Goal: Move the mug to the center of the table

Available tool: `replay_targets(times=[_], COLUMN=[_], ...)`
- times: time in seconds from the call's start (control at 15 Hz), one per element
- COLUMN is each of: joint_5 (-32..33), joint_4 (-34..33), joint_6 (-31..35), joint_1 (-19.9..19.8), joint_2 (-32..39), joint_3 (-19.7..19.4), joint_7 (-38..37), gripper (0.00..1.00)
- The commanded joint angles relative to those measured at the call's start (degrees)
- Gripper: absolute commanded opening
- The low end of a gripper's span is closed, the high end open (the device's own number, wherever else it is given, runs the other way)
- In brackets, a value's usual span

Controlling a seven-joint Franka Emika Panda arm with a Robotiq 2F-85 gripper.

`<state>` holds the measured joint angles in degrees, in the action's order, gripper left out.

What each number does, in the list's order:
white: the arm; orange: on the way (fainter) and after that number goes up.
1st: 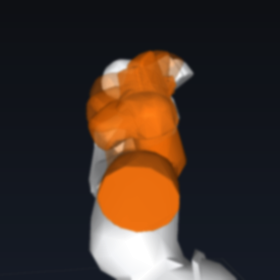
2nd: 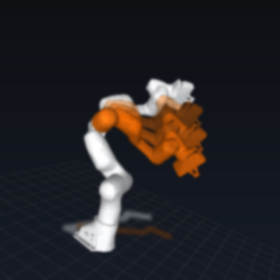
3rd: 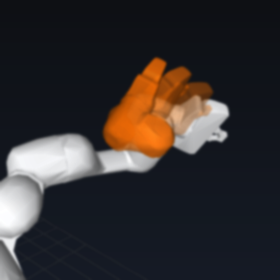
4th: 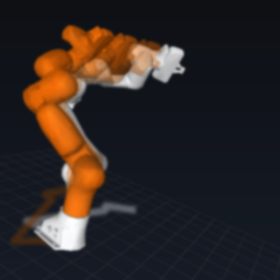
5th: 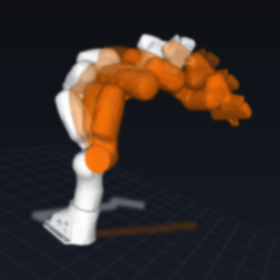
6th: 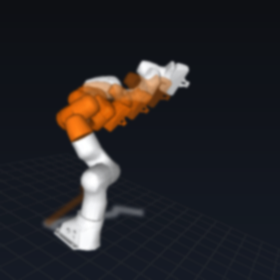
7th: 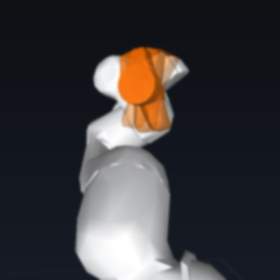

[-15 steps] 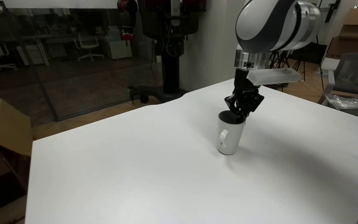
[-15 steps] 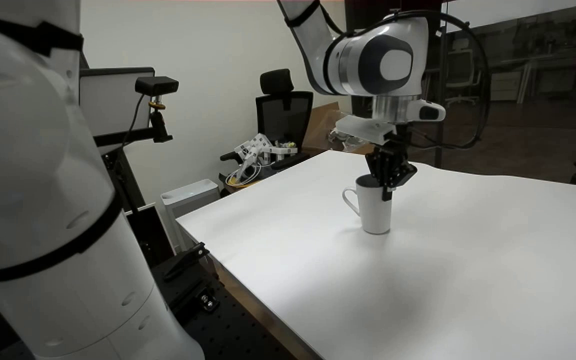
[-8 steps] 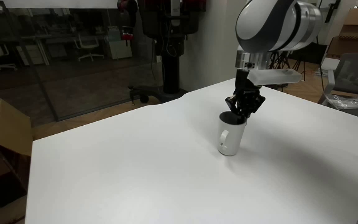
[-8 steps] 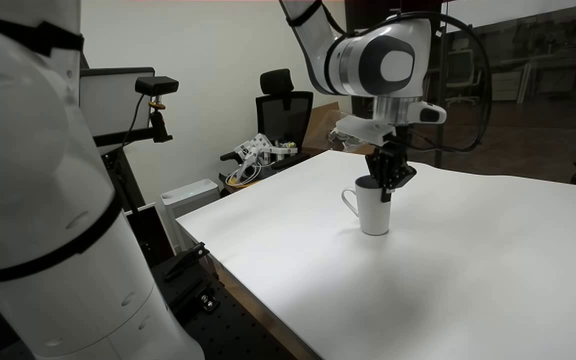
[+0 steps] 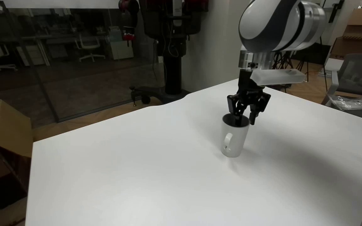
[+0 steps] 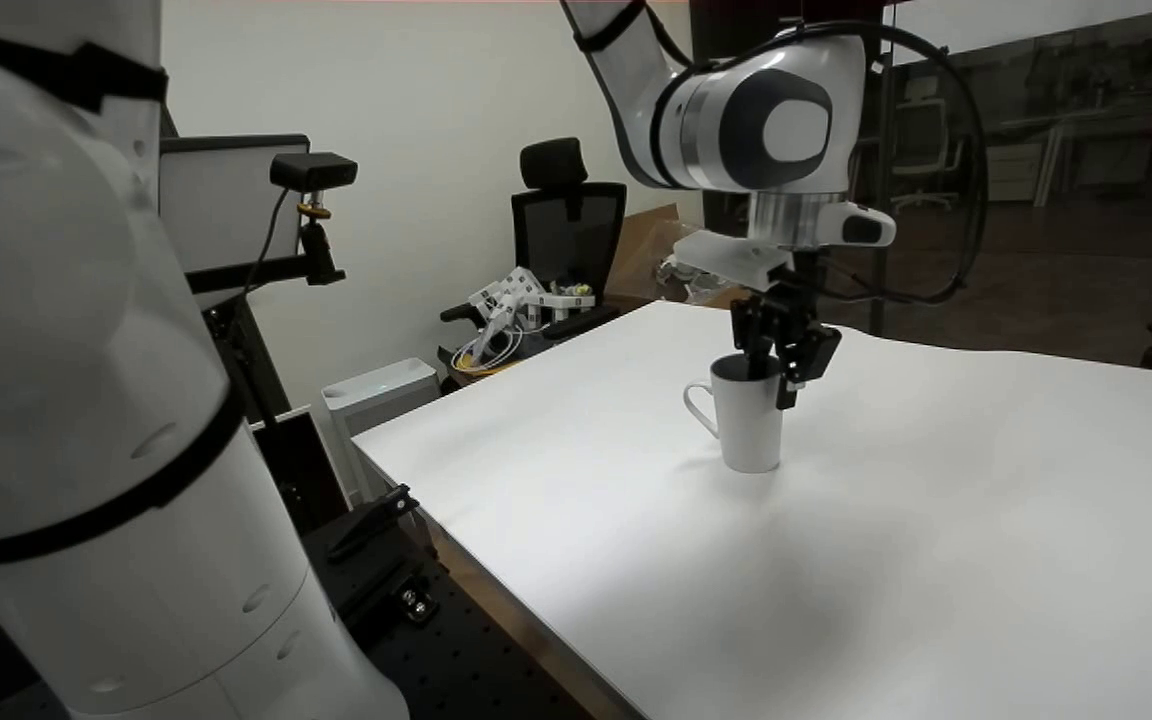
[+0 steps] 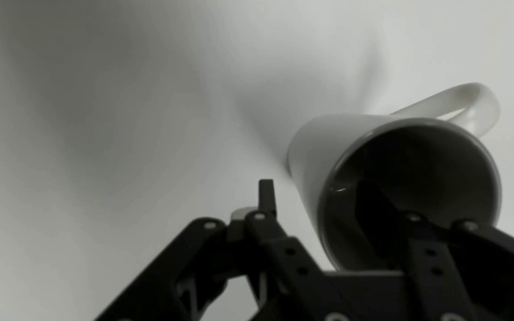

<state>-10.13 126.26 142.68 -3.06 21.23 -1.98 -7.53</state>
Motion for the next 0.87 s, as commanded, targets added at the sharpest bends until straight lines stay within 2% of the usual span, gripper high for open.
replay_targets(times=[0.0, 0.2, 0.4, 0.47, 0.8], joint_5=[-0.4, -0.1, 0.3, 0.1, 0.1], joint_4=[1.0, 2.9, 5.0, 1.7, 2.1], joint_6=[-0.6, 0.4, 1.0, 0.4, 0.3], joint_1=[-0.2, -0.2, -0.1, 0.0, 0.0], joint_2=[-2.3, -5.1, -9.2, -4.6, -4.7], joint_3=[0.0, -0.2, -0.6, -0.3, -0.3], joint_7=[0.2, 0.5, 0.6, 0.4, 0.5], gripper=[0.82, 1.00, 1.00, 1.00, 1.00])
